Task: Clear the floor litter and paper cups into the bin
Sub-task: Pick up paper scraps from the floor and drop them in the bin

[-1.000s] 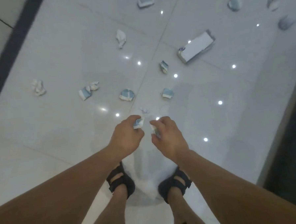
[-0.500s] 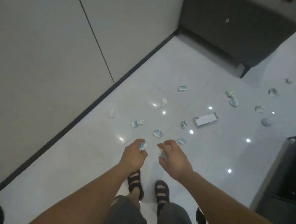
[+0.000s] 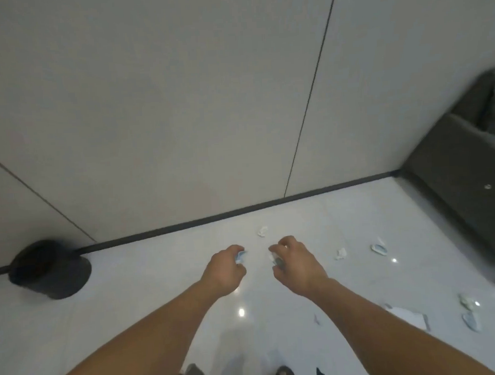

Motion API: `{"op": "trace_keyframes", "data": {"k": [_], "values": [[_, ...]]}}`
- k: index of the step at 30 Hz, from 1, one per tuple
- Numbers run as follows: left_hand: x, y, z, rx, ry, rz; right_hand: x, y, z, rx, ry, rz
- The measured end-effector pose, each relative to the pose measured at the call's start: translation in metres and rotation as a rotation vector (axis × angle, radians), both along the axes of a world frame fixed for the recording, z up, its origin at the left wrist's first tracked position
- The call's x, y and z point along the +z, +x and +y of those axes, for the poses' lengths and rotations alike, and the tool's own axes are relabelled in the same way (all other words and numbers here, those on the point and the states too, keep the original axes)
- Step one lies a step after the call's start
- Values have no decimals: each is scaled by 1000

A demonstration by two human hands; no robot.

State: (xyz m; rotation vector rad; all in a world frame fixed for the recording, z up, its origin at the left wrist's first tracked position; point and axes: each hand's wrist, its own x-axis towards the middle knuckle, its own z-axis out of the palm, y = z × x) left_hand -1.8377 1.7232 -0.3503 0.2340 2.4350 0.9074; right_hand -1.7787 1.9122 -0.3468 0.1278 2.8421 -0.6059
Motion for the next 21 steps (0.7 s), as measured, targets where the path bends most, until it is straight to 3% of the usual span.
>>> {"op": "trace_keyframes", "data": {"k": [6, 14, 21], "values": [[19, -12, -135, 226, 43, 53, 20, -44, -123, 183, 21, 21], [44, -16, -365, 510, -45, 94, 31, -89, -335, 441, -41, 64], [44, -26, -475, 710, 1, 99, 37, -131, -447, 602, -57, 43]]}}
